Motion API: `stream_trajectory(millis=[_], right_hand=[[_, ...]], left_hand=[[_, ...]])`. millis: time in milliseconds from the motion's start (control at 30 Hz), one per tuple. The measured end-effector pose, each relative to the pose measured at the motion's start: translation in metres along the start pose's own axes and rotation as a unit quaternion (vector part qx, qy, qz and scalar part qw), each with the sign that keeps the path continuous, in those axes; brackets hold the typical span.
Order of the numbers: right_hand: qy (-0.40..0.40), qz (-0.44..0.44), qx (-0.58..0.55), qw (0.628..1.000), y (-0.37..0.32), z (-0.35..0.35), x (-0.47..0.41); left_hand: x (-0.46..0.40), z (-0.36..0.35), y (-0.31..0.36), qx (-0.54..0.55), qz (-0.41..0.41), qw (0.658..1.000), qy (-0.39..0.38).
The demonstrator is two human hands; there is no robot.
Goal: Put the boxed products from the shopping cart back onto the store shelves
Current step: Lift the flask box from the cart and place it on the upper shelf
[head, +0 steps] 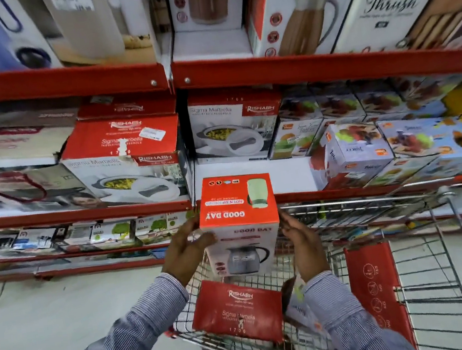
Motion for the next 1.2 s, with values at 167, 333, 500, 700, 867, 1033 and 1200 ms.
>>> stream_trajectory(millis=[167, 333, 500, 700, 867, 1033, 1200], right_hand=[[-0.018, 0.151, -0.050, 0.987, -0.112, 0.010, 0.014], [-0.050, 0.282, -0.093, 0.954, -0.207, 0.015, 0.029], [-0.075, 0.348, -0.064, 0.932, -0.277, 0.013, 0.031], [-0.044, 0.419, -0.017, 0.907, -0.337, 0.008, 0.033], [-0.040, 0.427, -0.010, 0.903, -0.374, -0.001, 0.020], [-0.057, 0.403, -0.023, 0.913, -0.391, -0.010, 0.003], [-0.042, 0.389, 0.009, 0.920, -0.405, -0.015, -0.016]], left_hand=[[0.032, 0.007, 0.110, -0.009, -0.142, 0.990, 0.011], [0.056, 0.012, 0.203, -0.102, -0.284, 0.953, 0.038], [0.071, 0.020, 0.275, -0.166, -0.391, 0.901, 0.085], [0.084, 0.026, 0.337, -0.164, -0.443, 0.876, 0.095], [0.068, 0.038, 0.373, -0.165, -0.452, 0.870, 0.104], [0.046, 0.044, 0.395, -0.168, -0.440, 0.874, 0.115], [0.036, 0.039, 0.414, -0.178, -0.449, 0.867, 0.126]])
Point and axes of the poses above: each hand's wrist, its own x-axis away from the middle knuckle, its own z-axis out of the back of the hand, y = z × x, the point moved 7 cm from there along -x, towards the middle knuckle
